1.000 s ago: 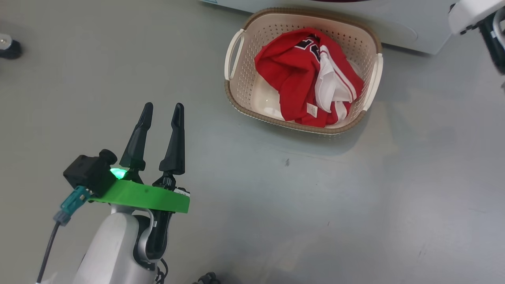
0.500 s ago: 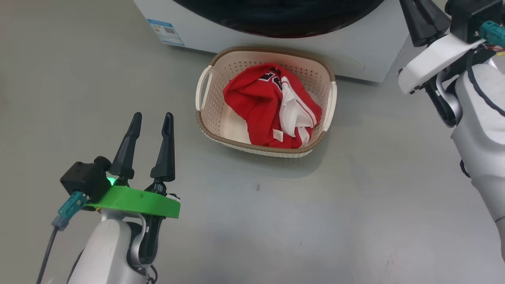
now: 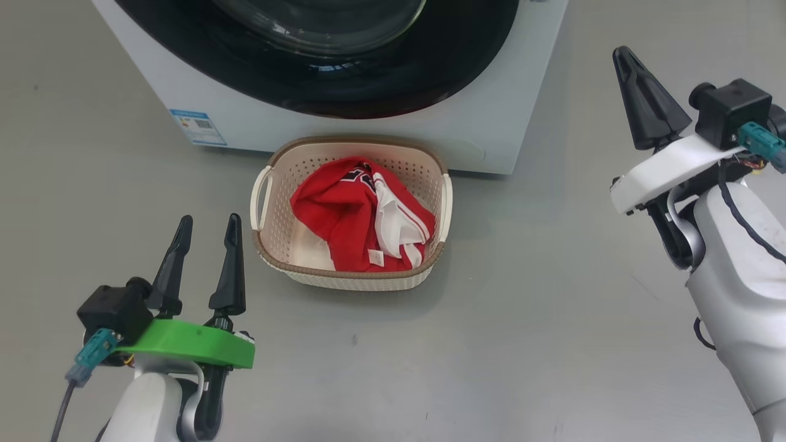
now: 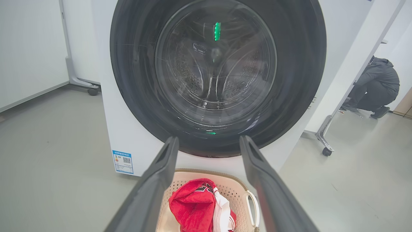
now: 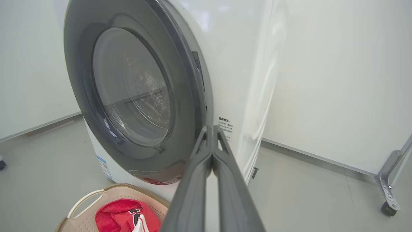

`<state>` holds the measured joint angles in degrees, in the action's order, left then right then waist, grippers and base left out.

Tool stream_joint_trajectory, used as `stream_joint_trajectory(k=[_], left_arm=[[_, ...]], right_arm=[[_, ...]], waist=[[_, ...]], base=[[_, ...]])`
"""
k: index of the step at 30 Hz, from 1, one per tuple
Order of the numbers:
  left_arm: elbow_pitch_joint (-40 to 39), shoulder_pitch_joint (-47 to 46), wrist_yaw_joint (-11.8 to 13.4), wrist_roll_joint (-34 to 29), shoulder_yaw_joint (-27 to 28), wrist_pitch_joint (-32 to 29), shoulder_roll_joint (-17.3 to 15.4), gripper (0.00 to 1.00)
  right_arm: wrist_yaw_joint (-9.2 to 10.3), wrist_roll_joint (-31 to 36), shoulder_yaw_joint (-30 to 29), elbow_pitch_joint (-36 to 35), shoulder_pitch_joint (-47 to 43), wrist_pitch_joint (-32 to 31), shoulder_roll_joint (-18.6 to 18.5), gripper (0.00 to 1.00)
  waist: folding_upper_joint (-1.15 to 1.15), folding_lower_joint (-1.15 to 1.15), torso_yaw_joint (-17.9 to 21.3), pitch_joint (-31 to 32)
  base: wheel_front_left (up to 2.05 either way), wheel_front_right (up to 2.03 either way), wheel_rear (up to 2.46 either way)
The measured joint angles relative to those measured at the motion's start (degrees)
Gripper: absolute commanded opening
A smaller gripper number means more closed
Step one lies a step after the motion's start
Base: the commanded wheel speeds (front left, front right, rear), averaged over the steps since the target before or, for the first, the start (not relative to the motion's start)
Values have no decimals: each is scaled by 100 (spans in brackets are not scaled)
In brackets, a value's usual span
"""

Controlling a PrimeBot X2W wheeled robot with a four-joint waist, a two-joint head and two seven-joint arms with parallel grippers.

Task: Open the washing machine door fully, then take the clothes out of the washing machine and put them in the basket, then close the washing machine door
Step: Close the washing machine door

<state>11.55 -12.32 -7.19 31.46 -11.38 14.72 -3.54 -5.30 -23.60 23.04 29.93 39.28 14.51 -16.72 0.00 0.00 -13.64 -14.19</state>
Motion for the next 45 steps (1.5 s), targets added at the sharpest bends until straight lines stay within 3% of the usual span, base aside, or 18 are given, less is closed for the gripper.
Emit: stream_joint_trajectory(k=[19,20,21,35,45], left_arm=[[79,531,0,-132,334,0,-69,100],[91,561,0,-132,358,0,-69,100],[96,593,0,-132,379,0,-69,100],[107,976,0,-185,552,0,-64,100],[101,1055,0,-242,504,0,-63,100]], right_arm=[[499,-212,-1066,-1035,-1710,0,97,0],[504,-223,-1115,-1088,-1812,0,138,62],[504,-231,-1150,-1136,-1908,0,178,100],[694,-197,-1404,-1640,-3186,0,377,100],[697,-145,-1540,-1878,-3691,0,517,100]], waist=[[0,0,699,787],[0,0,720,821],[0,0,739,854],[0,0,990,1281],[0,0,1063,1376]], base=[[0,0,0],[0,0,0],[0,0,0],[0,0,0],[0,0,0]])
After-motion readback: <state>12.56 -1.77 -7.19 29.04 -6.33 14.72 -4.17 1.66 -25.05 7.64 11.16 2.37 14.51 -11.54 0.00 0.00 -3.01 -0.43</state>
